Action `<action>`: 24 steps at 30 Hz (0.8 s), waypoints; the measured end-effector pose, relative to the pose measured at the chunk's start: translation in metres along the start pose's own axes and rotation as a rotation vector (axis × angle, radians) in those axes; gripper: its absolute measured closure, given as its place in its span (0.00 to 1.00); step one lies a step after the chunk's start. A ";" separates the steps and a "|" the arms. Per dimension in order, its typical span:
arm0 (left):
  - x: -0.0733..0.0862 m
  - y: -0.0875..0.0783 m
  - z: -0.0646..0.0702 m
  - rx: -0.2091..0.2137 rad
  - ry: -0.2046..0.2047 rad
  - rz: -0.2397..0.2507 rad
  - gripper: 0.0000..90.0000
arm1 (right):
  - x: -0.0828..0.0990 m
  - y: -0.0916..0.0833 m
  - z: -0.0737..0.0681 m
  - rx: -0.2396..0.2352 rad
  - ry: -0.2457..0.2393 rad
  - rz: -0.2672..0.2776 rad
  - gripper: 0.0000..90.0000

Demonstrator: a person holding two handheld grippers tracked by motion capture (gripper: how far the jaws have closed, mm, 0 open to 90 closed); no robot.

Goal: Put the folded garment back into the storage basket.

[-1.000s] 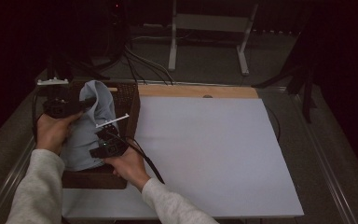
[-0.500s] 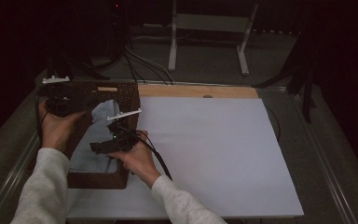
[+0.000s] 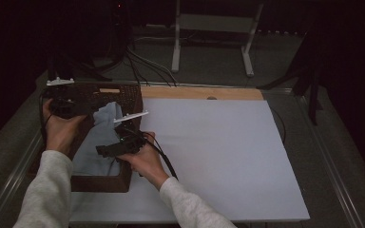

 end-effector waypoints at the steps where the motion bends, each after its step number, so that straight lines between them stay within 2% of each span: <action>1: 0.000 0.000 0.001 0.010 0.000 0.000 0.00 | 0.000 -0.001 0.001 0.004 -0.004 -0.001 0.12; 18: 0.005 0.007 0.026 0.074 0.044 0.004 0.00 | 0.002 -0.018 0.021 0.035 -0.014 0.014 0.12; 24: 0.011 0.008 0.035 0.093 0.063 0.010 0.00 | 0.004 -0.027 0.028 0.048 -0.036 0.022 0.12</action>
Point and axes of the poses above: each handheld gripper's, and its own axes: y roughly forward along the jaws, x roughly out of its underside, z roughly to its right, the point moved 10 cm from there along y, roughly forward along the jaws, and after that the axes turned 5 degrees about x, right-handed, at the moved point
